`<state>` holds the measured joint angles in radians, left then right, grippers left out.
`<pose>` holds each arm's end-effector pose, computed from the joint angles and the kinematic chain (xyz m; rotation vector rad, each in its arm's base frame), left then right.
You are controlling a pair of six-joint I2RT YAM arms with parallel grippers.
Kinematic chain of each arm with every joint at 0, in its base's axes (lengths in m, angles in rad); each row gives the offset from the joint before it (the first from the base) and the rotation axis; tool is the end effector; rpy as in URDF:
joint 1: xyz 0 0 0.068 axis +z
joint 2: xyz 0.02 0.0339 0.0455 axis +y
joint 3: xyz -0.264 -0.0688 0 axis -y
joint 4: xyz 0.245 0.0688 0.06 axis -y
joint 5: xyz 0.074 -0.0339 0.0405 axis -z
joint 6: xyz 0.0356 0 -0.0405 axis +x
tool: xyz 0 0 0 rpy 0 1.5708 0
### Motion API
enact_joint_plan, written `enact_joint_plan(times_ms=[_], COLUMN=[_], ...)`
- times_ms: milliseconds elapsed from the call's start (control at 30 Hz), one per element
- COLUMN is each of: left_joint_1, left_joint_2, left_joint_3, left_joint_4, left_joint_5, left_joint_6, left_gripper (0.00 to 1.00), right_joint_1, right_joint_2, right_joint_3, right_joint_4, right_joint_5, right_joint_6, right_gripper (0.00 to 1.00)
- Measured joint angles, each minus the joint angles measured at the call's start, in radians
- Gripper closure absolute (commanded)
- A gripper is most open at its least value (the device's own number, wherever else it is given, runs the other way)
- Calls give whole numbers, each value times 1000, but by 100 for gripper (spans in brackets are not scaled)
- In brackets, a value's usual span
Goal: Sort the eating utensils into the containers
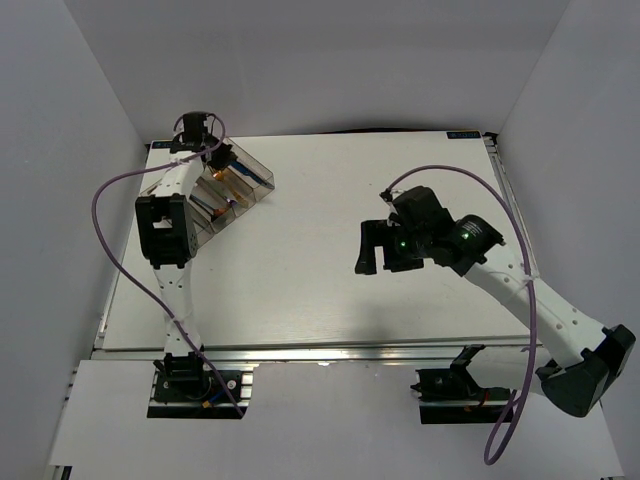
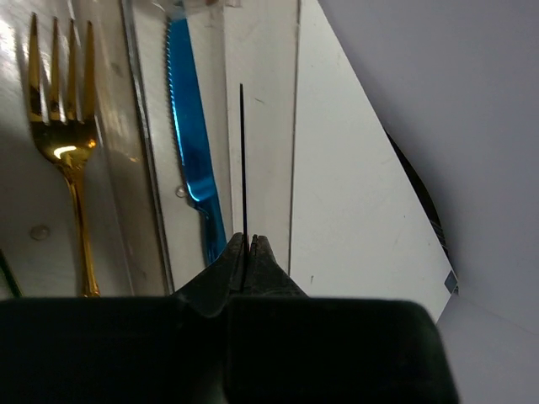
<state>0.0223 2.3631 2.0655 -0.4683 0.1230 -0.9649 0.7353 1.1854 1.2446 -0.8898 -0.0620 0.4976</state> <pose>0.5385 0.0076 0.2086 -1.0865 2.1528 -0.5982 0.1733 0.1597 0.3517 -0.3264 2.4795 0.6242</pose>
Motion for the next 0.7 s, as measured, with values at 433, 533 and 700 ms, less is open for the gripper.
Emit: enact_joint_plan(times_ms=[433, 533, 700], left_joint_1=[28, 28, 28], left_joint_2=[71, 90, 102], left_joint_3=[42, 71, 85], left_joint_4=[44, 57, 58], left_joint_5=[28, 41, 46], left_joint_6=[-26, -34, -47], left_gripper=[74, 55, 41], right_joint_1=[0, 0, 0], right_joint_2=[5, 24, 53], right_joint_3=[-33, -33, -28], right_joint_4=[-26, -26, -27], right_joint_5=[-24, -32, -39], right_joint_6=[12, 12, 4], right_gripper=[11, 11, 11])
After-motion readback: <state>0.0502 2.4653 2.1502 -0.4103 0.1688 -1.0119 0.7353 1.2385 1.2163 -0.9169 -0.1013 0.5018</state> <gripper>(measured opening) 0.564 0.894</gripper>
